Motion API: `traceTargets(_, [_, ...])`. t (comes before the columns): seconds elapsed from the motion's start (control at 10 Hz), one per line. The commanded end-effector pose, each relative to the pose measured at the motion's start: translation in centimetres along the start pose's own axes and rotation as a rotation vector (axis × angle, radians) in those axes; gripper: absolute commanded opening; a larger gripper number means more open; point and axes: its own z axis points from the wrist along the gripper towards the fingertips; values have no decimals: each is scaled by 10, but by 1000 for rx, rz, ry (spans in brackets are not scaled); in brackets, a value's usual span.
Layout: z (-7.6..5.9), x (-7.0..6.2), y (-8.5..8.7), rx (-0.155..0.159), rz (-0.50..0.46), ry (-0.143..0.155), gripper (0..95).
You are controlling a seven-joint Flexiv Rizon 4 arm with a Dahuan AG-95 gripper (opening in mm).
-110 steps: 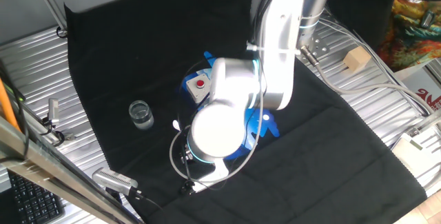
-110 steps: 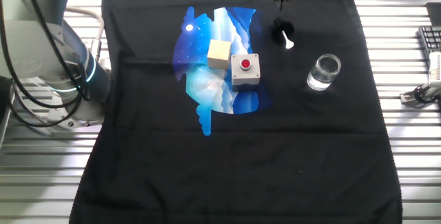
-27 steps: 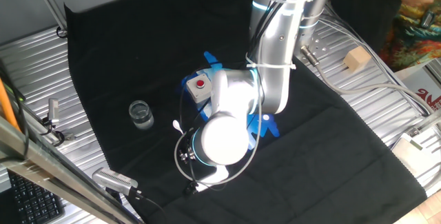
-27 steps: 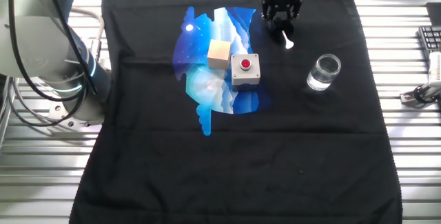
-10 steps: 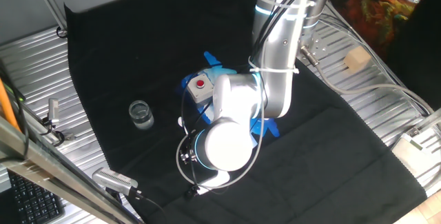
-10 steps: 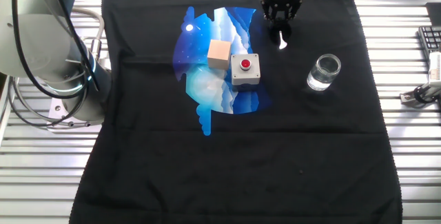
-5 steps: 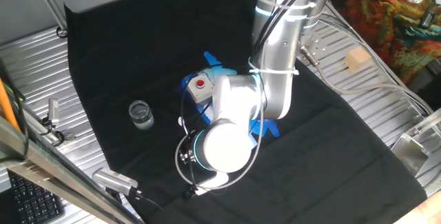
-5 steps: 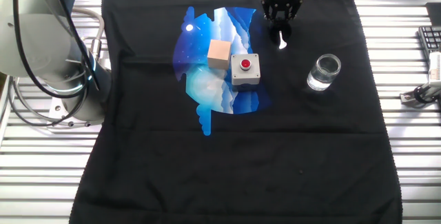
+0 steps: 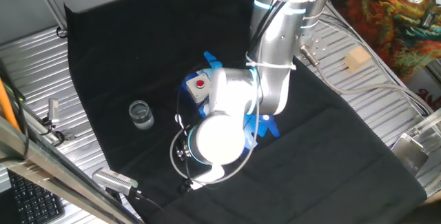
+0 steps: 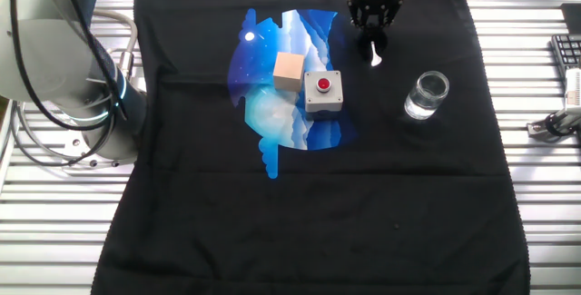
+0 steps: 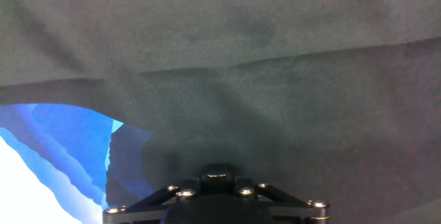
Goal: Screw the lid onto the jar
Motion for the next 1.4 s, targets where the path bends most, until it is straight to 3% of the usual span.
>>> traceTargets(0.1, [-6, 4, 0, -7, 1, -1, 0])
traceTargets(1.0, [-37, 24, -19, -20, -3, -63, 0])
traceTargets(1.4, [-51, 33, -31, -29, 3, -106, 0])
